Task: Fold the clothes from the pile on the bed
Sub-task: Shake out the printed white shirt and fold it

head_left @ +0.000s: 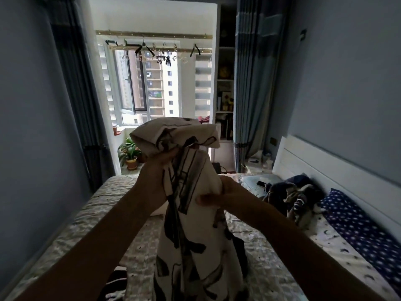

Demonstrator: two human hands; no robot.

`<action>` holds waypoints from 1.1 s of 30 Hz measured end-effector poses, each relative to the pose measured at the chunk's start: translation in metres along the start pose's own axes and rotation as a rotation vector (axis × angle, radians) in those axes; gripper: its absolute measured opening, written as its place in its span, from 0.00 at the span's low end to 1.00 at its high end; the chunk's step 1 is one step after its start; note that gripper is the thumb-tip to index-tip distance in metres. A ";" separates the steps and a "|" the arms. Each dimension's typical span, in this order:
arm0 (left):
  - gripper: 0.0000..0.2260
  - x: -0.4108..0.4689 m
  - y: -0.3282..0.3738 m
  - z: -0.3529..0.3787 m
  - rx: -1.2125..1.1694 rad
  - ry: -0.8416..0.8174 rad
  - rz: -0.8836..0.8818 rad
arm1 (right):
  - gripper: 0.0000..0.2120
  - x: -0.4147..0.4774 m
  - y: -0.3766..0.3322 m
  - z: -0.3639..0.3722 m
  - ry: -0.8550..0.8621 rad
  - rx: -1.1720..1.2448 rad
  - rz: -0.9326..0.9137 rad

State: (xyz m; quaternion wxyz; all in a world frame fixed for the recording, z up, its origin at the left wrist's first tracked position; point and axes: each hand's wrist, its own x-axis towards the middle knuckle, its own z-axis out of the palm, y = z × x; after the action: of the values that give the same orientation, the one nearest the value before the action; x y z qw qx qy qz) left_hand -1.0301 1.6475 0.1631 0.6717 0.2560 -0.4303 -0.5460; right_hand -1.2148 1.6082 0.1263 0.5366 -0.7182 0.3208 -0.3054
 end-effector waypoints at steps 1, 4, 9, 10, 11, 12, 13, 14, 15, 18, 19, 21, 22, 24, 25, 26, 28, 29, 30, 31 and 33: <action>0.12 0.000 0.002 0.000 -0.004 -0.018 0.012 | 0.18 -0.001 0.000 0.000 0.042 -0.024 -0.016; 0.19 -0.004 0.015 -0.006 0.021 -0.015 0.047 | 0.02 0.002 -0.007 -0.013 0.142 -0.124 -0.128; 0.25 -0.009 0.044 -0.040 0.047 -0.222 -0.047 | 0.08 0.011 -0.035 -0.031 0.222 -0.289 -0.334; 0.32 -0.012 0.050 -0.042 -0.002 -0.372 -0.133 | 0.11 0.011 -0.040 -0.034 0.235 -0.310 -0.356; 0.35 -0.015 0.054 -0.044 0.010 -0.519 -0.184 | 0.11 0.011 -0.044 -0.036 0.239 -0.327 -0.371; 0.37 -0.017 0.059 -0.044 0.119 -0.669 -0.203 | 0.09 0.011 -0.047 -0.037 0.251 -0.335 -0.394; 0.40 -0.018 0.064 -0.048 0.281 -0.745 -0.212 | 0.08 0.010 -0.051 -0.038 0.264 -0.331 -0.414; 0.41 -0.018 0.068 -0.048 0.392 -0.760 -0.225 | 0.08 0.009 -0.055 -0.039 0.279 -0.323 -0.424; 0.39 -0.017 0.071 -0.046 0.371 -0.796 -0.224 | 0.08 0.007 -0.059 -0.040 0.286 -0.299 -0.429; 0.28 -0.005 0.070 -0.023 0.568 -0.547 0.032 | 0.08 -0.004 -0.071 -0.041 0.251 -0.176 -0.498; 0.28 0.002 0.065 -0.018 0.847 -0.409 0.176 | 0.10 -0.009 -0.074 -0.042 0.212 -0.136 -0.502; 0.35 0.010 0.047 0.004 1.155 -0.422 0.307 | 0.11 -0.017 -0.083 -0.045 0.088 -0.077 -0.507; 0.37 0.014 0.037 0.015 1.156 -0.497 0.312 | 0.10 -0.020 -0.087 -0.047 0.034 -0.056 -0.518; 0.30 0.017 0.021 0.031 1.041 -0.591 0.317 | 0.07 -0.028 -0.096 -0.054 -0.012 -0.027 -0.509; 0.24 0.017 0.021 0.039 0.934 -0.591 0.261 | 0.07 -0.032 -0.100 -0.059 -0.021 -0.011 -0.502; 0.18 0.015 0.023 0.047 0.795 -0.575 0.166 | 0.07 -0.036 -0.102 -0.066 -0.036 -0.002 -0.491; 0.11 0.015 0.024 0.061 0.601 -0.560 -0.003 | 0.09 -0.045 -0.104 -0.078 -0.079 -0.011 -0.451; 0.11 0.015 0.022 0.067 0.581 -0.560 -0.038 | 0.11 -0.048 -0.104 -0.082 -0.113 -0.021 -0.430; 0.13 0.014 0.020 0.073 0.577 -0.559 -0.053 | 0.11 -0.052 -0.104 -0.086 -0.152 -0.028 -0.407; 0.14 0.015 0.017 0.078 0.584 -0.552 -0.055 | 0.11 -0.055 -0.104 -0.088 -0.184 -0.042 -0.383; 0.15 0.016 0.011 0.090 0.669 -0.489 -0.025 | 0.11 -0.059 -0.103 -0.092 -0.188 -0.096 -0.343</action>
State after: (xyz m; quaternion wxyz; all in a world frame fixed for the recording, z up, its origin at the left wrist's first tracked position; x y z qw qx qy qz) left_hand -1.1011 1.6461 0.2216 0.4228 0.3282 -0.7276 -0.4290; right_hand -1.3093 1.6240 0.2423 0.4695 -0.8123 0.1564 -0.3087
